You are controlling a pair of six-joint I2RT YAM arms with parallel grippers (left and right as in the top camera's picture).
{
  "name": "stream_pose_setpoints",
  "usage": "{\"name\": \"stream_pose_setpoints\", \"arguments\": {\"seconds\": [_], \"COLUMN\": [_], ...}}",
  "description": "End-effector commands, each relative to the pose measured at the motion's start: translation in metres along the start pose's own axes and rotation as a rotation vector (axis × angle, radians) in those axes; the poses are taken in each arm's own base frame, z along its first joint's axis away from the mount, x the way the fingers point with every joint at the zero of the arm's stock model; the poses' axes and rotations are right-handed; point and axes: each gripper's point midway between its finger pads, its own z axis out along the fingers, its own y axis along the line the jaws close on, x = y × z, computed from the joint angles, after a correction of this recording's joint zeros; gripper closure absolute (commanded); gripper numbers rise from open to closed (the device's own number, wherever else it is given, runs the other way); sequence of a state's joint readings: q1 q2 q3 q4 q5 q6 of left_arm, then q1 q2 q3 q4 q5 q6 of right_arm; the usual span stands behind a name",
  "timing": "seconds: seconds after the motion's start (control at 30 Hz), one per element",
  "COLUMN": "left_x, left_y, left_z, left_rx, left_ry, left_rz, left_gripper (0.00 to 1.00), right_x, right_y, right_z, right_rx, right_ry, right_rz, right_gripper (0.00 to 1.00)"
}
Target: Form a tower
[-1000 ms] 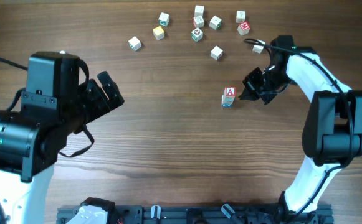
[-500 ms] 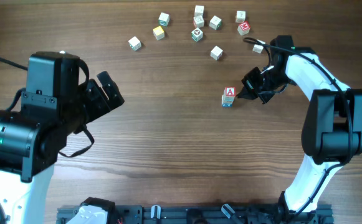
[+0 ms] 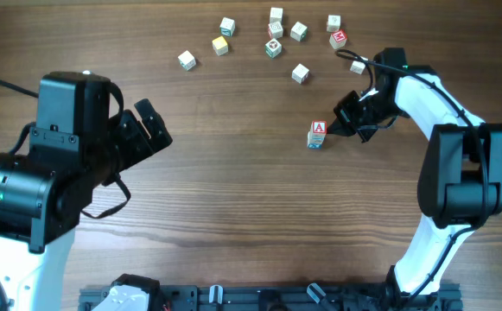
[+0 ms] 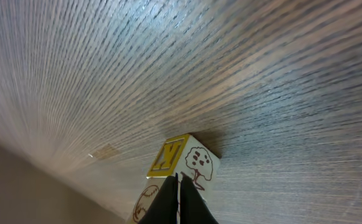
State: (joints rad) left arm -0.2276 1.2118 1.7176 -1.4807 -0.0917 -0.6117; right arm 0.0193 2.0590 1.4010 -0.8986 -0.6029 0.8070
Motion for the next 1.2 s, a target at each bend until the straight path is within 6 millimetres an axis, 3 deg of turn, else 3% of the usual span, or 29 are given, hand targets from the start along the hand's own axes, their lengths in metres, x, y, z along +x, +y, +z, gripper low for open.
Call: {"name": "stream_pose_setpoints", "arguments": {"seconds": [0.0,1.17], "left_x": [-0.0015,-0.0015], "left_y": [0.0005,0.0005], "left_z": [-0.0005,-0.0005], "left_rx": [-0.006,-0.006], "left_ry": [-0.010,-0.010], "left_rz": [0.001,0.001], "left_gripper": [0.00,0.00], "right_x": [0.0023,0.0039], "right_y": [-0.0030,-0.0004], "right_z": [0.0100,0.0110], "right_rx": [0.004,-0.012], "right_ry": [0.033,0.048], "right_rz": [-0.002,-0.006], "right_gripper": [0.96,0.96]}}
